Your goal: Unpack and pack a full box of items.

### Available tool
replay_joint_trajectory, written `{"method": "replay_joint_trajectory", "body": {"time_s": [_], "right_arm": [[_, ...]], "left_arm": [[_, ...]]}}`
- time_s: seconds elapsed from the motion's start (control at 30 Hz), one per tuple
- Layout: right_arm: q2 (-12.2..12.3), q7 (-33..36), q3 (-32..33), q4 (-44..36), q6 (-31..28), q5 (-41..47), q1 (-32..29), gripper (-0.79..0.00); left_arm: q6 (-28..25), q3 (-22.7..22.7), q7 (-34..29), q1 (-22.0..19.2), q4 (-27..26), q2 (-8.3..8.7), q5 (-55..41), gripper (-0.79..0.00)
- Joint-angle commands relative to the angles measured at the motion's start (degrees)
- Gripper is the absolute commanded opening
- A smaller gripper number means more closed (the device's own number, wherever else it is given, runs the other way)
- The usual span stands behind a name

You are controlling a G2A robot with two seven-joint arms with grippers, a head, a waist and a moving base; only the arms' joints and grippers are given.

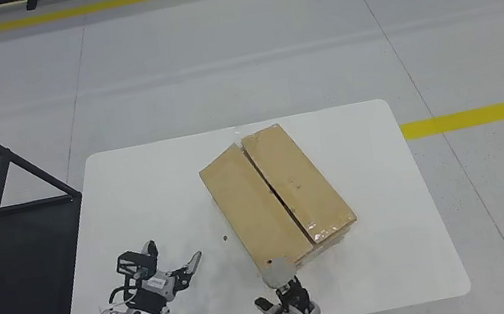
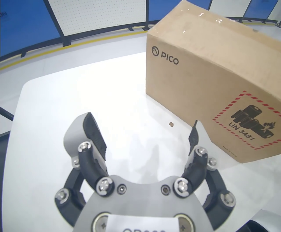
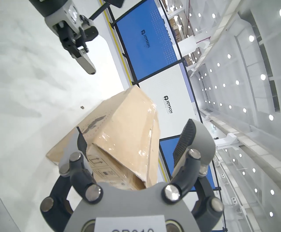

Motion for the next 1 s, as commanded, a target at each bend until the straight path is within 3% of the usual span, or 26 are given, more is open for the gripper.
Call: {"method": "replay_joint_trajectory", "body": {"time_s": [0.0,0.17,0.4,0.97], "right_arm": [[-0.73,3.78,-1.92,2.40,-0.68,-2.66,2.64,0.000],[-2.37,9.55,-4.88,5.86,-0.25,-3.77,6.20,0.000],[-3.03,13.92,-4.52,6.86,1.04,-5.89,6.13,0.000],[-1.91,10.62,3.75,3.23,5.44,-1.79,-1.28,0.000]], "left_arm": [[0.49,-0.39,0.79,0.49,0.08,-0.04,-0.85,0.000],[0.25,-1.34,1.87,1.56,0.22,0.02,-1.88,0.000],[-0.51,-1.85,1.65,1.63,0.03,0.13,-1.60,0.000],[-1.98,-2.16,0.77,0.62,-0.35,0.33,-0.81,0.000]]}}
